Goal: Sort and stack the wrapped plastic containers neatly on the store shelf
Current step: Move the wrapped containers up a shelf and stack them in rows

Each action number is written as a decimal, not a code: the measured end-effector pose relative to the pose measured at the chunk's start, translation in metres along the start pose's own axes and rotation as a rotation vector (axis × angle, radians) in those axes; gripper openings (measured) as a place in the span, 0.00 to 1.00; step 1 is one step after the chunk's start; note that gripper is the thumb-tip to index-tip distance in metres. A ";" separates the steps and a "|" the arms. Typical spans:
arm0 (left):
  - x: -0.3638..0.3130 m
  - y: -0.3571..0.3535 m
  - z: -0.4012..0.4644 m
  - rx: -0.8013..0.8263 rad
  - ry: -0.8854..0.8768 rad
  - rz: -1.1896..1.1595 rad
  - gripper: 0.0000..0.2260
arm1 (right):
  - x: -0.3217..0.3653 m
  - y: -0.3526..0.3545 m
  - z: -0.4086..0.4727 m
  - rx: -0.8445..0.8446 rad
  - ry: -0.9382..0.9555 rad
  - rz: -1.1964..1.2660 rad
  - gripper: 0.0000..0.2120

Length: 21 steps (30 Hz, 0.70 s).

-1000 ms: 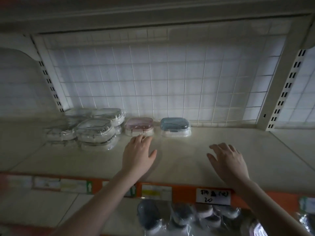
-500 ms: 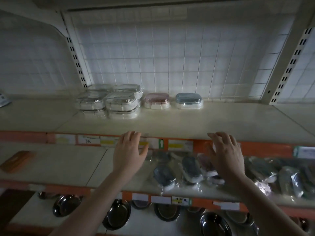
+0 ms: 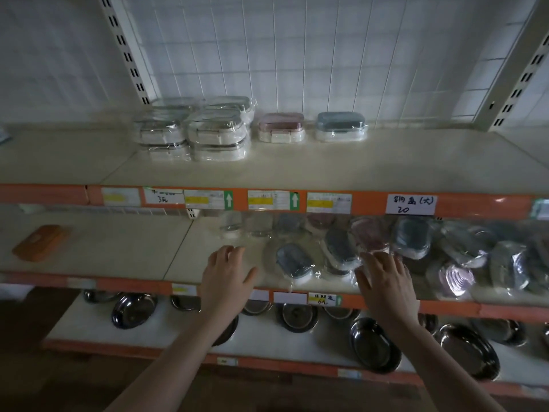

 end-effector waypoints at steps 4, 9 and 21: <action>-0.004 -0.033 0.008 0.060 -0.025 0.009 0.20 | -0.016 -0.027 -0.002 0.036 -0.053 0.026 0.17; -0.005 -0.088 0.019 0.092 -0.113 0.024 0.20 | -0.043 -0.074 -0.001 0.087 -0.073 0.048 0.18; 0.000 -0.246 0.060 0.232 -0.136 0.002 0.28 | -0.073 -0.184 0.020 0.041 0.032 0.029 0.23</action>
Point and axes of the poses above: each hand's wrist, its own z-axis towards the middle knuckle, its own y-axis out of the back of the hand, x = y × z, the point moved 5 cm from there along z, towards the middle knuckle, and after that the axes turned 2 degrees about y, right-handed, at the moved point
